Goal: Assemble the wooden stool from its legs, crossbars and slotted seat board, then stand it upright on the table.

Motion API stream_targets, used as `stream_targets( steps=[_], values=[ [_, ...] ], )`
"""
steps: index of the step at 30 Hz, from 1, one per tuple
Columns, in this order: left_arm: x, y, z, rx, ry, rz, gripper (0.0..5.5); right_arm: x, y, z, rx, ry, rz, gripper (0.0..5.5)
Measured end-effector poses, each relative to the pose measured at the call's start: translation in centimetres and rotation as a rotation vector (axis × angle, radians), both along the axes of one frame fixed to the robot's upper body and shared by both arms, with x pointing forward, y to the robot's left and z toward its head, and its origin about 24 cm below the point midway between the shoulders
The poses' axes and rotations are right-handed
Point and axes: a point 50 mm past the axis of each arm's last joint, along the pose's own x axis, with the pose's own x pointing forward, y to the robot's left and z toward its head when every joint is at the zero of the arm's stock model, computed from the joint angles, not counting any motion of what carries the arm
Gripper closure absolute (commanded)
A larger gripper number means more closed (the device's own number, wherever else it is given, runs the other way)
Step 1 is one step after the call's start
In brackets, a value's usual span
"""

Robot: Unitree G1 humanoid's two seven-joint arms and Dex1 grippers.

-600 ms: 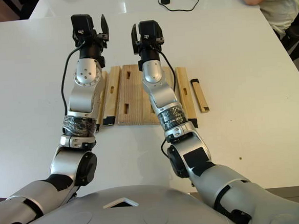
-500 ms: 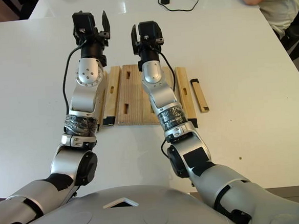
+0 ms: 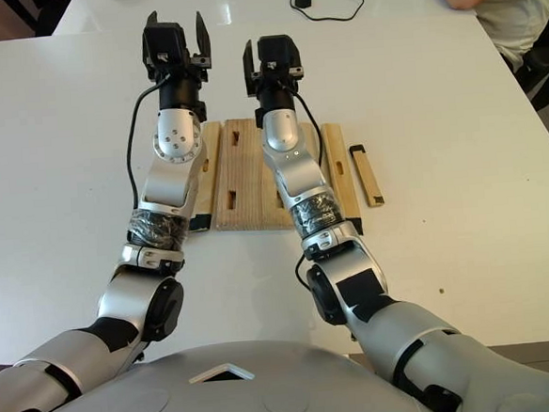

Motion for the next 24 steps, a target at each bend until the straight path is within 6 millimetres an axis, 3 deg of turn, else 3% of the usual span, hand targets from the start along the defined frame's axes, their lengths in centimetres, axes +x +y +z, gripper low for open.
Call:
stream_targets(
  steps=[4,10,14,17,22,24],
  values=[
    [0.5,0.1,-0.1,-0.020,0.027,-0.019,2.16,0.4,-1.8,0.1,0.139,0.005,-0.056,2.17],
    [0.9,1.4,-0.2,-0.204,0.068,0.038,2.16,0.7,-1.6,0.9,0.181,-0.003,0.007,2.17],
    [-0.6,1.4,0.0,-0.211,0.048,0.027,2.16,0.3,-0.8,2.5,0.146,-0.075,0.064,2.17],
    [-1.9,1.1,-0.5,-0.263,0.126,-0.074,2.16,-0.6,-0.2,3.8,0.119,-0.146,0.096,2.17],
    [-3.3,0.2,-0.3,-0.302,0.174,-0.166,2.16,-3.0,0.2,2.3,0.122,-0.097,0.124,2.17],
    [-3.7,-0.1,0.2,-0.286,0.166,-0.183,2.16,-3.5,0.3,2.6,0.118,-0.096,0.137,2.17]
  ],
)
